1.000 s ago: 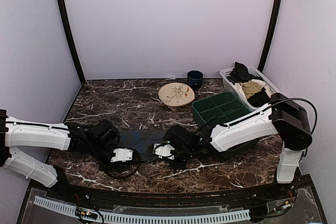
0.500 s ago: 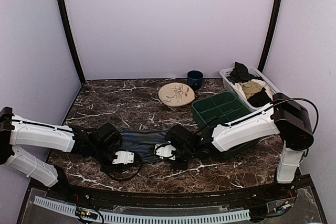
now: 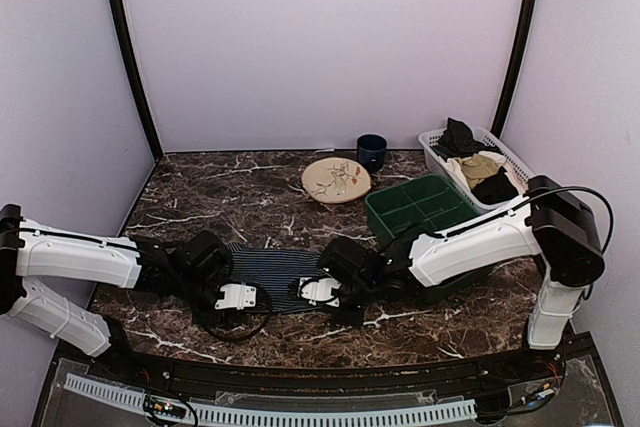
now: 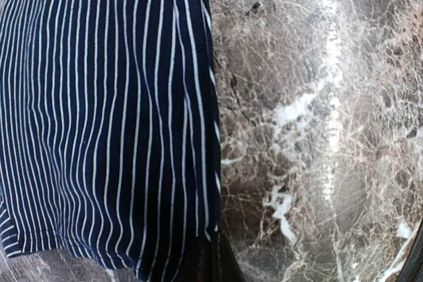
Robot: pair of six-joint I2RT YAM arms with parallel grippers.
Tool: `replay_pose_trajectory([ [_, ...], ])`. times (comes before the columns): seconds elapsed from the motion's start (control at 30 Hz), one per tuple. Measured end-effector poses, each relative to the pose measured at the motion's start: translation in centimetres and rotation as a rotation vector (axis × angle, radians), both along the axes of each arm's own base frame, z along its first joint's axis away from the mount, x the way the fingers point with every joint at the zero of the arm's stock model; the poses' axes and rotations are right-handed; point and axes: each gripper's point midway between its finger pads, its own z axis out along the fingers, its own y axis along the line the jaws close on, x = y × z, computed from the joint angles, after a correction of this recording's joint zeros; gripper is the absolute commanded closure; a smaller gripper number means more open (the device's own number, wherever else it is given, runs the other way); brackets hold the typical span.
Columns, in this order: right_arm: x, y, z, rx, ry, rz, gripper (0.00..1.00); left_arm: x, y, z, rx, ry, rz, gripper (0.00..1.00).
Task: Roll the underwear
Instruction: Pick up the underwear from the center of the board, then fold the underwear at the center of the board.
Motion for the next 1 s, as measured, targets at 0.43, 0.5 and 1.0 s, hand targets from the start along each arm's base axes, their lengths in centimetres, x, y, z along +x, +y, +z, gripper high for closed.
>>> replay_pose_trajectory([
  [0.43, -2.0, -0.5, 1.6, -0.006, 0.091, 0.046, 1.0, -1.6, 0.4, 4.0, -0.054, 0.025, -0.015, 1.0],
  [0.5, -2.3, -0.4, 2.6, 0.007, 0.11, 0.054, 1.0, -1.6, 0.2, 5.4, -0.074, 0.021, -0.019, 1.0],
  [1.0, 1.3, 0.4, 8.0, 0.045, 0.166, -0.016, 1.0, 1.8, 1.6, 8.4, -0.073, -0.037, 0.071, 1.0],
])
